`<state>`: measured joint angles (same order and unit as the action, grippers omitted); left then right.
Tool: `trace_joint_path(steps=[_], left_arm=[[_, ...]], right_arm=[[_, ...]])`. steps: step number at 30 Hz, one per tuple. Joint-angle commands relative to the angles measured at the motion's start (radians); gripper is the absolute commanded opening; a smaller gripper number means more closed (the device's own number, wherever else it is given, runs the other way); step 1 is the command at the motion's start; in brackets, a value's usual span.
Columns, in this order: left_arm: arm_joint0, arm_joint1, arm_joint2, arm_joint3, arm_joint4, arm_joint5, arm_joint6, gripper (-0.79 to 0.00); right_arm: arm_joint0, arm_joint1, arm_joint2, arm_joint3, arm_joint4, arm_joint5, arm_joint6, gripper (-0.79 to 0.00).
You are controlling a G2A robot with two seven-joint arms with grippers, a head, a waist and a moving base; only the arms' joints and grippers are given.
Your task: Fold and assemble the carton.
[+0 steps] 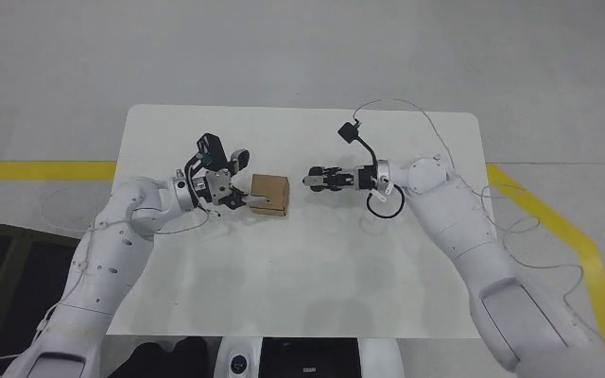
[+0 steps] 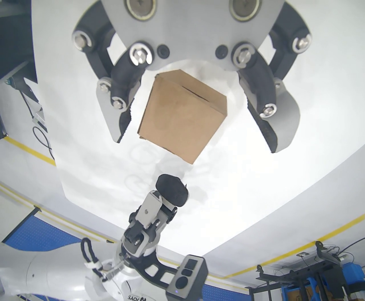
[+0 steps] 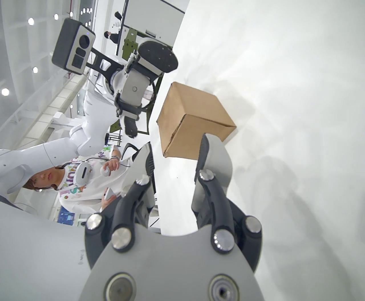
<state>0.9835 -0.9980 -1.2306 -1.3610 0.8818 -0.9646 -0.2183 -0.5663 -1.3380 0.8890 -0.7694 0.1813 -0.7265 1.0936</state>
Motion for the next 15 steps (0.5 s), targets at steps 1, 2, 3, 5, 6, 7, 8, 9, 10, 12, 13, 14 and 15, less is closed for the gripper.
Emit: trace_joint_path(steps=[1,2,3,5,6,7,8,9,10,12,13,14,15], left_arm=[[-0.007,0.002,-0.014,-0.012,-0.027,0.039,-0.029,0.0],[-0.011,0.003,-0.019,-0.017,-0.038,0.056,-0.039,0.0],[-0.015,0.003,-0.023,-0.02,-0.047,0.071,-0.048,0.0],[-0.023,0.004,-0.028,-0.026,-0.055,0.097,-0.059,0.0],[-0.027,0.004,-0.03,-0.026,-0.056,0.106,-0.063,0.0],[-0.032,0.004,-0.032,-0.026,-0.058,0.113,-0.067,0.0],[-0.036,0.004,-0.034,-0.025,-0.061,0.119,-0.071,0.0],[-0.041,0.004,-0.036,-0.023,-0.063,0.126,-0.076,0.0],[-0.046,0.005,-0.038,-0.021,-0.065,0.131,-0.081,0.0],[-0.056,0.006,-0.043,-0.014,-0.069,0.144,-0.092,0.0],[-0.061,0.006,-0.045,-0.01,-0.072,0.149,-0.099,0.0],[-0.066,0.007,-0.048,-0.007,-0.076,0.153,-0.106,0.0],[-0.072,0.007,-0.05,-0.004,-0.076,0.157,-0.113,0.0]], right_arm=[[-0.02,0.021,0.029,-0.021,-0.03,-0.042,-0.042,0.0],[-0.03,0.032,0.044,-0.032,-0.05,-0.066,-0.066,0.0],[-0.041,0.042,0.06,-0.045,-0.07,-0.089,-0.089,0.0],[-0.062,0.065,0.096,-0.069,-0.119,-0.133,-0.133,0.0],[-0.072,0.076,0.117,-0.083,-0.145,-0.159,-0.159,0.0],[-0.082,0.087,0.137,-0.098,-0.178,-0.182,-0.182,0.0],[-0.093,0.099,0.161,-0.112,-0.209,-0.201,-0.202,0.0],[-0.103,0.11,0.188,-0.126,-0.239,-0.216,-0.224,0.0],[-0.116,0.12,0.215,-0.144,-0.27,-0.228,-0.249,0.0],[-0.144,0.141,0.27,-0.189,-0.345,-0.24,-0.296,0.0],[-0.161,0.151,0.297,-0.217,-0.387,-0.245,-0.318,0.0],[-0.177,0.16,0.322,-0.248,-0.434,-0.247,-0.335,0.0],[-0.194,0.17,0.349,-0.28,-0.476,-0.243,-0.354,0.0]])
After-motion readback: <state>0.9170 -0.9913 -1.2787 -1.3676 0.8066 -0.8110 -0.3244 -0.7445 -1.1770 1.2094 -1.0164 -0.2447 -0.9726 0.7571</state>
